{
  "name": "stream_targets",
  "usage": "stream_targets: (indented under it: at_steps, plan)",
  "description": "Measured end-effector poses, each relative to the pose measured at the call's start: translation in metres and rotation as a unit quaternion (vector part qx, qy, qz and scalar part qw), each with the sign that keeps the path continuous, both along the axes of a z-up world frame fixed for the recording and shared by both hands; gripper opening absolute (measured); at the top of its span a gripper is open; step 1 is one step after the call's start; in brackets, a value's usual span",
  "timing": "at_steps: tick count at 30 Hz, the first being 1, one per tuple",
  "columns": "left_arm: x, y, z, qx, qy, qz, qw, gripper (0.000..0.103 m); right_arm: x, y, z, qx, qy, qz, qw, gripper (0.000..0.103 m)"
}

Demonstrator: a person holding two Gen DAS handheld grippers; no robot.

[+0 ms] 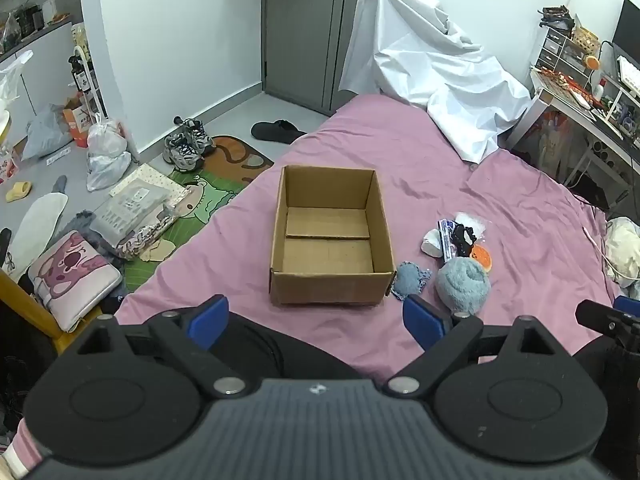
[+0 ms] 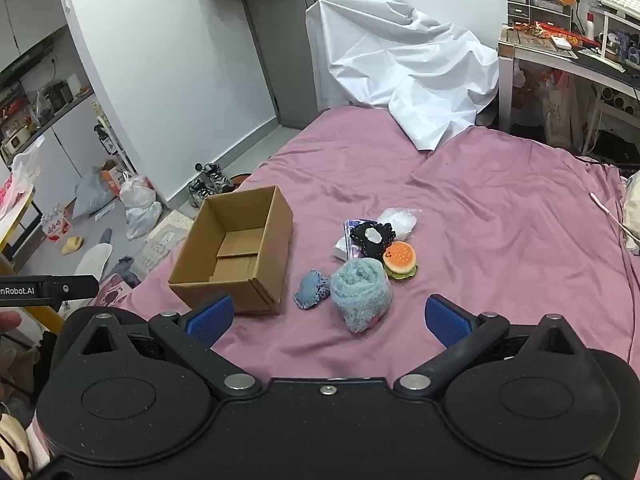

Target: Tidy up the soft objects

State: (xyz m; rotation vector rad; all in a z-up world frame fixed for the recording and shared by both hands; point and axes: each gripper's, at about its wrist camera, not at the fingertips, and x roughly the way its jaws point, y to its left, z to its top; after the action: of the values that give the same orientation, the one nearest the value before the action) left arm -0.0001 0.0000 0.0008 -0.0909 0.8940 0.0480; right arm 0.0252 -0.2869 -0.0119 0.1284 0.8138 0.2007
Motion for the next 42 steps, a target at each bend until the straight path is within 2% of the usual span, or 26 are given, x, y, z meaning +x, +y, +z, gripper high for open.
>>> stream_targets:
  at_steps: [42]
  plan:
    - [0.0021,-0.0067,0.0054,-0.008,-0.004,-0.011,0.9999,0.093,-0.0012,-0.0010,0.0025,0.004,0.004,-0.009,1.000,0.103]
